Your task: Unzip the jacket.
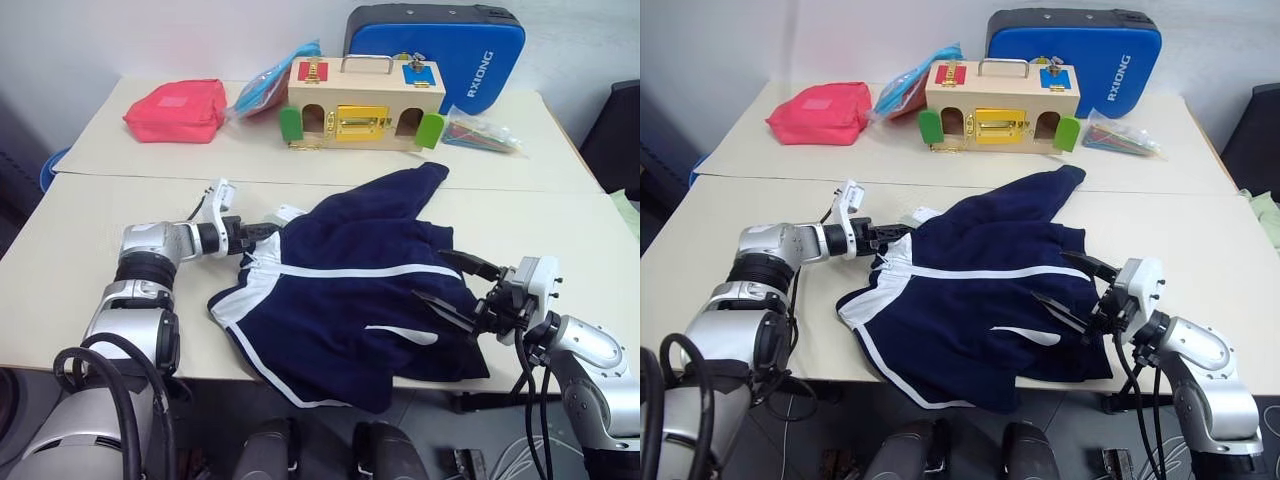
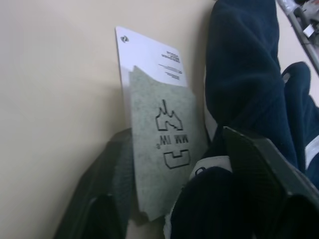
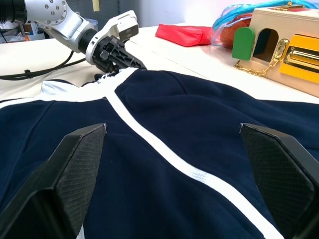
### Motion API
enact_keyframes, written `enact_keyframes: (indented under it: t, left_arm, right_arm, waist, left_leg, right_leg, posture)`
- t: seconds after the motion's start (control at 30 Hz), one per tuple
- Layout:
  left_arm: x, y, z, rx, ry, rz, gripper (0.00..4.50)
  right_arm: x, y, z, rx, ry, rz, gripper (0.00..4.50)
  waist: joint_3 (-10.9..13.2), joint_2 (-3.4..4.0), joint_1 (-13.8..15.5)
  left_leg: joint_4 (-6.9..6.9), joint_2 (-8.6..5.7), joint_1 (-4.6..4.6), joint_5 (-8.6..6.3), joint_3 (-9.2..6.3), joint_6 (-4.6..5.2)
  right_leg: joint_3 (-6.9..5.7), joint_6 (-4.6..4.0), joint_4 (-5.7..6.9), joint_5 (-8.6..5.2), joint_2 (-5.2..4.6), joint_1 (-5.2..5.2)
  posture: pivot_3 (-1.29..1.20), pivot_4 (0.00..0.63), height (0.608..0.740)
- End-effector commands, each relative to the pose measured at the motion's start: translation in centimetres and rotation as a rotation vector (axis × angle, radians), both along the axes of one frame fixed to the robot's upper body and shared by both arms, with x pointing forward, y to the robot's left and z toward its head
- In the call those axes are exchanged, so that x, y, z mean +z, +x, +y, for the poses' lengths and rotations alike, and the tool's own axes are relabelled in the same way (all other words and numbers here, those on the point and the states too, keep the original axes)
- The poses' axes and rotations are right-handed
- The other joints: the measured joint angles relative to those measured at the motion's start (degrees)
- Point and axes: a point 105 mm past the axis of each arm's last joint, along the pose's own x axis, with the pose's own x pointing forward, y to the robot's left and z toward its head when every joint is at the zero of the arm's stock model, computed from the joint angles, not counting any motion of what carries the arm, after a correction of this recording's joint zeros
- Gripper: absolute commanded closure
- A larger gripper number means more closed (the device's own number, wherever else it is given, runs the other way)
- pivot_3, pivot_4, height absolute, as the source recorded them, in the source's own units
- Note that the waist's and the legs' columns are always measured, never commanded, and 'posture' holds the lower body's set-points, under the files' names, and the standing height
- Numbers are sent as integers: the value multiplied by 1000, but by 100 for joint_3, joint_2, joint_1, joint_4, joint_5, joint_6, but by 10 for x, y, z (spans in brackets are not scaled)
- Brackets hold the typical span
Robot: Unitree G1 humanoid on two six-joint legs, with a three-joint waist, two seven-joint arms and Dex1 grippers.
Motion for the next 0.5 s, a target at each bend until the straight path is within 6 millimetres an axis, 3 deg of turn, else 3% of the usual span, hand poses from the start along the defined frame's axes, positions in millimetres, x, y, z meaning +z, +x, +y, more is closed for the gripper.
enact_keyframes:
  t: [0.03, 0.17, 0.23, 0.37, 0.5]
  left_arm:
    - [-39, -13, -10, -36, 50, 131, 2862]
    - [-40, -8, -5, 40, 15, 132, 4061]
    - [-34, -6, -3, 74, -49, 138, 4454]
    - [-21, -2, 4, 147, -193, 131, 4454]
    - [5, 4, 23, 203, -307, -45, 4454]
  right_arm:
    - [16, -4, 1, -2, -7, -74, 0]
    - [17, -4, 1, -8, -5, -83, 0]
    - [17, -4, 1, -12, -4, -84, 0]
    - [15, -5, 2, -16, -6, -82, 0]
    - [13, -6, 1, -22, -11, -79, 0]
  waist:
    - [0, 0, 3]
    - [0, -1, 1]
    - [0, -1, -1]
    - [0, -1, -12]
    - [0, -1, -46]
  left_leg:
    - [1, 0, 0, -1, 0, 2]
    - [3, -1, -1, -3, 0, 5]
    - [3, -1, 0, -3, -1, 5]
    - [6, 0, -1, -3, -2, 6]
    - [3, 6, 1, -2, -1, 4]
  right_leg:
    - [0, 0, 0, 0, -1, 1]
    - [1, 1, 0, 1, -8, 2]
    - [2, 2, 0, 1, -10, 2]
    - [1, 4, 1, 2, -10, 2]
    - [4, 4, 2, 2, -11, 0]
  posture:
    - [0, 150, 740]
    - [0, 150, 740]
    - [0, 150, 740]
    - [0, 150, 740]
    - [0, 150, 740]
